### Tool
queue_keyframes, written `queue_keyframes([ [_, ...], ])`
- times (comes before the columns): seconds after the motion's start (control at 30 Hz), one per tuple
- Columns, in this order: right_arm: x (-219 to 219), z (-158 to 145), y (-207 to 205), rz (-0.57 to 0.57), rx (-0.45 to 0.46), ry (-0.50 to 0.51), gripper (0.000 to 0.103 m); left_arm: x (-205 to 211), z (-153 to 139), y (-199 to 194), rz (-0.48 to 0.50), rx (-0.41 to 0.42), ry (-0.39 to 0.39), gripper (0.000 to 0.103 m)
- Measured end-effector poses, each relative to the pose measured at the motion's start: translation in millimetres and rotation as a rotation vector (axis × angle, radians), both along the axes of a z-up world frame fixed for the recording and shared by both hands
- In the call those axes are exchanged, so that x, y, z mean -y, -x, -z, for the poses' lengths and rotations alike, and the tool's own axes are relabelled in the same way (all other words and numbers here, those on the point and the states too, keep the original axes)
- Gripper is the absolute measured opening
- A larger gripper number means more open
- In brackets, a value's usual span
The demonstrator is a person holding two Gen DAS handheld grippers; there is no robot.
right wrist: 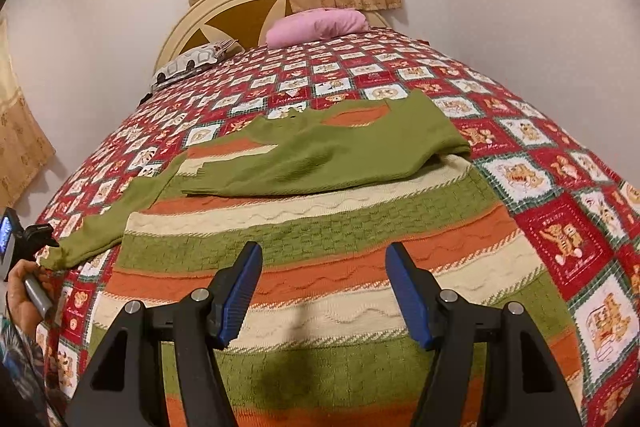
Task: Fold small clothes
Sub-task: 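Open the right gripper to release the sleeve while the left gripper moves to the other sleeve, then grasp the other green sleeve cuff with the left gripper and fold it across the body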
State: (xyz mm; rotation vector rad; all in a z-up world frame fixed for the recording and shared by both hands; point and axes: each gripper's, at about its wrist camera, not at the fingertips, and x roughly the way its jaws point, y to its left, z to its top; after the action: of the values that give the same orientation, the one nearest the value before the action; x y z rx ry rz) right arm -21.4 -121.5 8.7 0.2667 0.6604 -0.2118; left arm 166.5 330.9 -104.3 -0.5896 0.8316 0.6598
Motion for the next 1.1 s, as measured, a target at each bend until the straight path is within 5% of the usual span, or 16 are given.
queue_keyframes([
  [0.03, 0.0, -0.7, 0.2, 0.003, -0.001, 0.003, 0.065, 6.7, -1.9, -1.4, 0.006, 0.02, -0.037, 0.061],
  [0.17, 2.1, -1.2, -0.2, 0.018, -0.005, 0.001, 0.065, 15.7, -2.7, -2.4, 0.052, 0.066, -0.035, 0.013],
  [0.2, 2.0, -0.7, -0.9, 0.02, -0.008, -0.002, 0.065, 15.2, -2.9, -4.0, 0.062, 0.074, -0.035, 0.011],
  [0.47, -2.2, 1.8, -0.2, 0.011, -0.012, -0.003, 0.065, 63.8, -49.8, 0.8, 0.209, 0.218, -0.145, 0.009],
  [0.77, 3.8, 5.9, 5.0, 0.025, -0.011, -0.03, 0.065, 235.5, -101.9, 20.2, 0.602, 0.397, -0.33, 0.008],
  [0.93, 14.2, 10.6, 7.3, 0.043, -0.018, -0.051, 0.065, 312.4, -92.2, 32.4, 0.794, 0.392, -0.355, 0.008],
  [1.1, 25.1, 15.1, 12.8, 0.059, -0.025, -0.069, 0.065, 376.0, -58.4, 34.9, 0.947, 0.276, -0.367, 0.008],
])
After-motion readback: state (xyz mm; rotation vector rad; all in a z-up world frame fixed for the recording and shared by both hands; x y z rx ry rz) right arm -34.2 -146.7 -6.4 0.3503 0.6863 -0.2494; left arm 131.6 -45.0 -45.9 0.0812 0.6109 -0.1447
